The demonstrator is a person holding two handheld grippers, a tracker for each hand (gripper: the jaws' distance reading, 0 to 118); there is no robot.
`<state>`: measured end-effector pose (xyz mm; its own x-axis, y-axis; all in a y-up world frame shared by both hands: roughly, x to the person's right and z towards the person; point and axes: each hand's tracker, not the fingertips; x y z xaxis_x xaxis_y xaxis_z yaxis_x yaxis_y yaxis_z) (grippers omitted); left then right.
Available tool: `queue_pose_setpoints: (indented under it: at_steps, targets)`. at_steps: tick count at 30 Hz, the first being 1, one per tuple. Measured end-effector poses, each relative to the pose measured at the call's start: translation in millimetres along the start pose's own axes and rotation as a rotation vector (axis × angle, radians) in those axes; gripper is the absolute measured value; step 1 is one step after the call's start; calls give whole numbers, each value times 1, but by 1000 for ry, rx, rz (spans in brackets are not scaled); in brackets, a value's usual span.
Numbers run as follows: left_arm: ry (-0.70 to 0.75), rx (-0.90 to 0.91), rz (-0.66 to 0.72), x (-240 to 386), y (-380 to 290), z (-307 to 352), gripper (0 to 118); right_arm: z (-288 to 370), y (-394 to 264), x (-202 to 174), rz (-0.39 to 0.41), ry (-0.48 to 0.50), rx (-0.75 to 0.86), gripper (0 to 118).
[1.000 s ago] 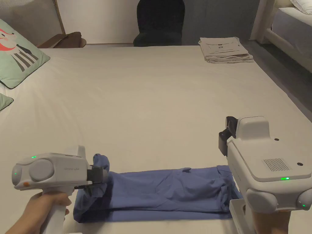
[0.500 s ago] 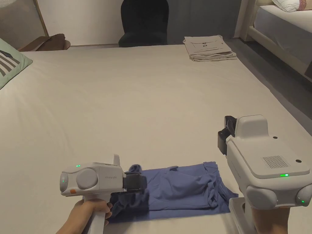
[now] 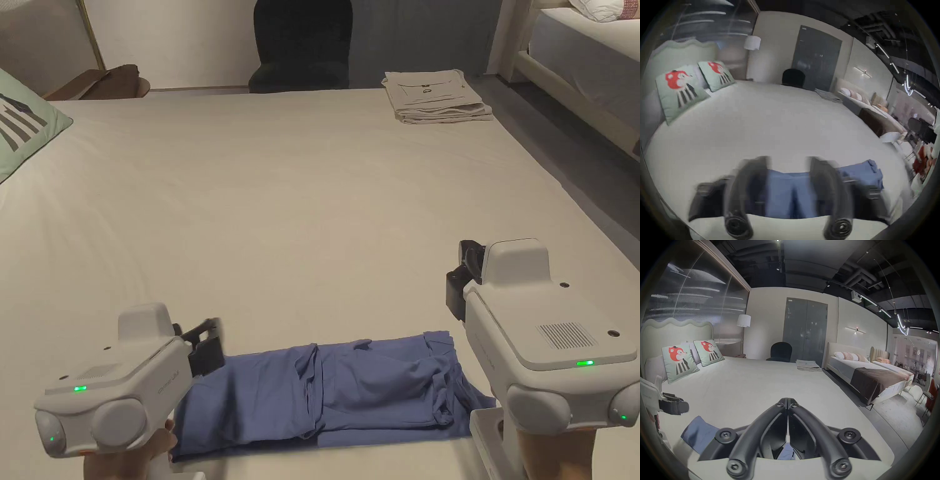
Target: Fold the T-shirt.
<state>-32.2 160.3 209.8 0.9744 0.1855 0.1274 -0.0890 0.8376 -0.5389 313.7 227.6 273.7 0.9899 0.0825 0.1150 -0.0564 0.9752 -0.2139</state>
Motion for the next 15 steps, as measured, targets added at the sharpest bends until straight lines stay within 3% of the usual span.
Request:
queue_pose_setpoints:
  at_steps: [6,15]
  targets:
    - [-18,-85,-12,1,-29,-19,0,0,-1,1,-10,-3,-1,0]
    - [-97,-192,-174,71,-72,-40,0,1,-5,13,-20,-18,-15,0]
